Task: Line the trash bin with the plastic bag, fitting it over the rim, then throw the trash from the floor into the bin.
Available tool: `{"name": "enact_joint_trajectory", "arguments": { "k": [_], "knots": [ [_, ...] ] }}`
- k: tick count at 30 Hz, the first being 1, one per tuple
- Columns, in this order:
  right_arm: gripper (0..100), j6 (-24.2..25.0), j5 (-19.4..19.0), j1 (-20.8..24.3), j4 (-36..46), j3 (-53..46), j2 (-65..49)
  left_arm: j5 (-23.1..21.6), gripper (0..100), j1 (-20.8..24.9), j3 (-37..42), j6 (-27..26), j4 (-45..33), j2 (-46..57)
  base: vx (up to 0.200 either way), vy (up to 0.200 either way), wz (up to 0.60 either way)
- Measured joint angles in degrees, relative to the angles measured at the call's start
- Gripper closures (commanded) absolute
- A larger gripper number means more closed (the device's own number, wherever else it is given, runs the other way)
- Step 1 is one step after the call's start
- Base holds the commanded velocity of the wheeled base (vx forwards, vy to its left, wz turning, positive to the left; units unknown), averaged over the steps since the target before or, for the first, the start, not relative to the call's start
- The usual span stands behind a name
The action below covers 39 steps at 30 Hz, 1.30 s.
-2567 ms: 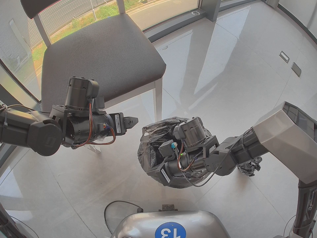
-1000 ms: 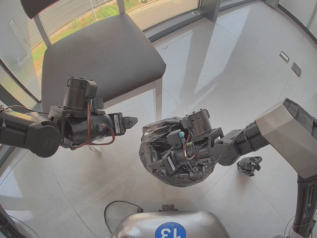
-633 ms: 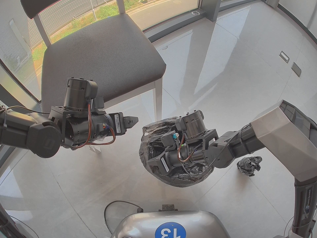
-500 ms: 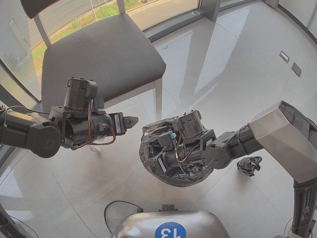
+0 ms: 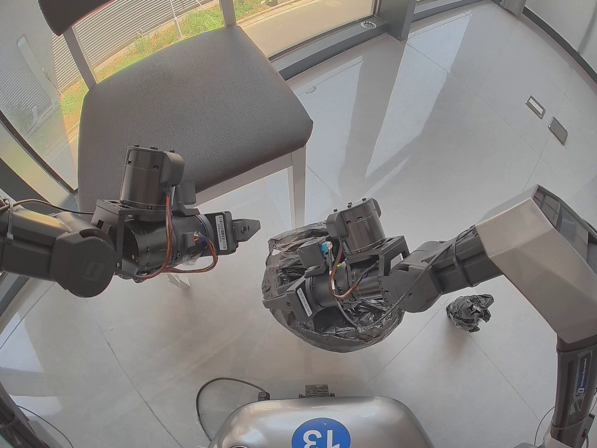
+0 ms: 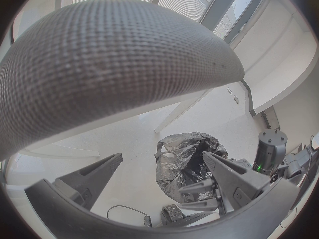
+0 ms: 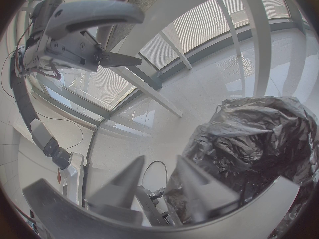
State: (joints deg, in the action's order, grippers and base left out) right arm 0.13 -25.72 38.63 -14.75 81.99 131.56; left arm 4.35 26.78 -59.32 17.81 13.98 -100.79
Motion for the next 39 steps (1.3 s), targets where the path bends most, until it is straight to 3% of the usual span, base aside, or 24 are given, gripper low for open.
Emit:
{"name": "enact_joint_trajectory", "arguments": {
  "k": [26, 27, 39],
  "knots": [
    [0, -1.74, -0.06, -3.44, 0.17, -1.35, 1.93, 0.10, 0, -0.02, 0.52, 0.02, 0.07, -0.09, 0.000, 0.000, 0.00],
    [100, -1.79, -0.11, -3.44, 0.11, -0.90, 2.26, 0.10, 0, -0.02, 0.52, 0.02, 0.05, -0.11, 0.000, 0.000, 0.00],
    [100, -3.04, -0.17, -3.41, 0.04, 0.55, 4.44, 0.11, 0, -0.07, 0.52, 0.00, 0.07, -0.23, 0.000, 0.000, 0.00]
  ]
}}
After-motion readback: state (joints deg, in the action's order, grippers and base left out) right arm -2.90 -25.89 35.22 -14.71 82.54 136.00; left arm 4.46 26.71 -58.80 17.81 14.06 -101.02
